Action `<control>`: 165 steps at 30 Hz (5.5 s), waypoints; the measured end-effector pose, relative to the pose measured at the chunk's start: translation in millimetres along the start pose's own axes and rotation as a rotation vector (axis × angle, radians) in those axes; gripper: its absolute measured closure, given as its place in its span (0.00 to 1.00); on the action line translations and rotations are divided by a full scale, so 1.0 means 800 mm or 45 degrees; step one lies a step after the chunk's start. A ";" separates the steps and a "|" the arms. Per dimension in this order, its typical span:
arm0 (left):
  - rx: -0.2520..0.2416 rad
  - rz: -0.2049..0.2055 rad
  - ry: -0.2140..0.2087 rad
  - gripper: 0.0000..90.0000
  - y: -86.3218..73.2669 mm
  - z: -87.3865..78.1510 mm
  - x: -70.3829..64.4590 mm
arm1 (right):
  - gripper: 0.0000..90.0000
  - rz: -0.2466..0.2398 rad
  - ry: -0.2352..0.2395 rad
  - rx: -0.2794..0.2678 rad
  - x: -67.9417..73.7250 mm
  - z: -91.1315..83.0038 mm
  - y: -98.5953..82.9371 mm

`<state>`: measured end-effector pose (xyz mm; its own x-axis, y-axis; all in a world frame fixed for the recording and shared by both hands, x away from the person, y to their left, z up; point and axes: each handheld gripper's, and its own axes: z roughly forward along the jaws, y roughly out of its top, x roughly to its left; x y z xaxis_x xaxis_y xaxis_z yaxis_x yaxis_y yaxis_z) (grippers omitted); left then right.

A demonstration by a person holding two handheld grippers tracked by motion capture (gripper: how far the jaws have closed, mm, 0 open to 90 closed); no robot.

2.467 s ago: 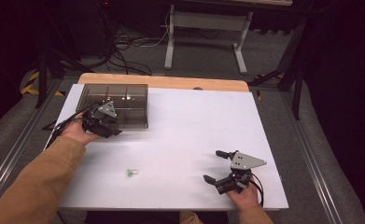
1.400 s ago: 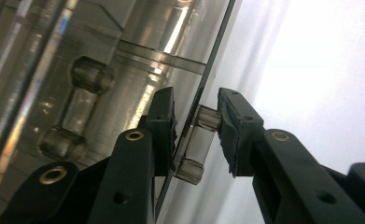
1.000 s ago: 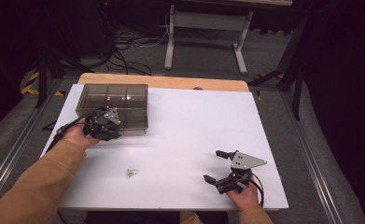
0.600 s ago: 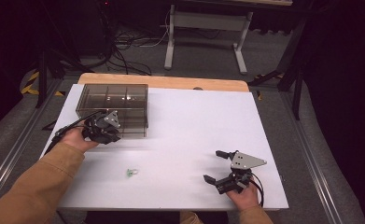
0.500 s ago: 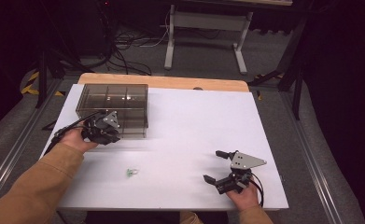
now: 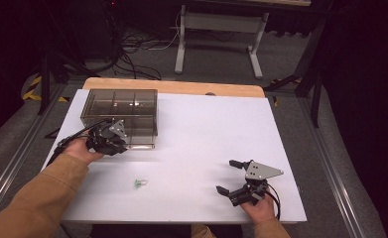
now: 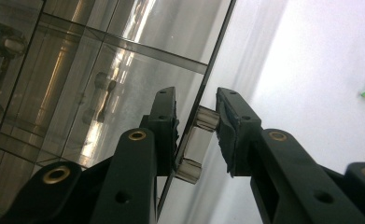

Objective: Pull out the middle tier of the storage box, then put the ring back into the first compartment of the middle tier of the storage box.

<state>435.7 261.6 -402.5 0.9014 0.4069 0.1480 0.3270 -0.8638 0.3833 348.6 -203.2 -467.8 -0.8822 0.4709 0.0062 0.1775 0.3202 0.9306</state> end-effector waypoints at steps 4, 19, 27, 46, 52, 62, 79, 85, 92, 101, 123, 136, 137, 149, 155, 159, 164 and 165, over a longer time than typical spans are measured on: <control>-0.009 -0.008 -0.012 0.77 -0.002 0.001 0.002 | 0.00 0.000 0.002 0.000 0.000 0.000 0.000; -0.152 -0.080 0.000 0.36 -0.008 -0.014 -0.001 | 0.00 0.002 -0.002 0.003 0.000 0.001 0.000; -0.294 -0.159 -0.005 0.04 -0.006 -0.032 -0.009 | 0.00 0.000 -0.004 0.000 0.000 0.000 0.000; -0.493 -0.226 -0.059 0.00 -0.007 -0.048 -0.045 | 0.00 -0.001 -0.014 0.001 0.001 -0.001 0.000; -0.504 -0.216 -0.064 0.00 -0.005 -0.046 -0.056 | 0.00 -0.004 -0.013 0.000 0.001 -0.001 0.000; -0.515 -0.216 -0.092 0.00 -0.001 -0.043 -0.076 | 0.00 0.001 -0.012 -0.003 0.001 -0.001 0.000; -0.565 -0.230 -0.075 0.01 0.001 -0.027 -0.107 | 0.00 -0.004 -0.010 0.002 0.001 0.000 0.000; -0.542 -0.242 -0.069 0.01 0.001 -0.017 -0.112 | 0.00 -0.005 -0.009 0.002 0.001 0.000 0.000; -0.495 -0.246 -0.089 0.01 0.004 -0.003 -0.120 | 0.00 -0.005 -0.009 0.006 0.002 0.000 0.000; -0.444 -0.275 -0.148 0.03 -0.001 0.014 -0.126 | 0.00 -0.007 -0.006 0.008 0.002 0.000 0.000; -0.306 -0.231 -0.153 0.14 -0.004 0.031 -0.142 | 0.00 -0.008 0.003 0.009 0.002 0.000 0.000; -0.277 -0.199 -0.128 0.39 -0.008 0.029 -0.146 | 0.00 -0.007 0.012 0.006 0.003 0.000 0.000; -0.272 -0.197 -0.126 0.42 -0.008 0.029 -0.146 | 0.00 -0.007 0.012 0.007 0.003 0.000 0.000; -0.225 -0.207 -0.065 0.71 -0.007 0.032 -0.148 | 0.00 -0.006 0.011 0.007 0.002 0.000 0.000; -0.213 -0.192 -0.064 0.85 -0.006 0.028 -0.149 | 0.00 -0.005 0.010 0.009 0.002 0.000 0.000; -0.229 -0.181 -0.073 0.86 -0.003 0.024 -0.150 | 0.00 -0.005 0.009 0.008 0.002 0.000 0.000; -0.241 -0.173 -0.069 0.86 -0.001 0.019 -0.152 | 0.00 -0.006 0.008 0.009 0.002 0.000 0.000; -0.242 -0.173 -0.067 0.86 0.000 0.017 -0.153 | 0.00 -0.005 0.008 0.009 0.002 0.000 0.000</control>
<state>329.4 208.1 -433.3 0.8680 0.4951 0.0374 0.3914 -0.7287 0.5619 347.0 -202.2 -468.1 -0.8857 0.4642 0.0051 0.1771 0.3276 0.9281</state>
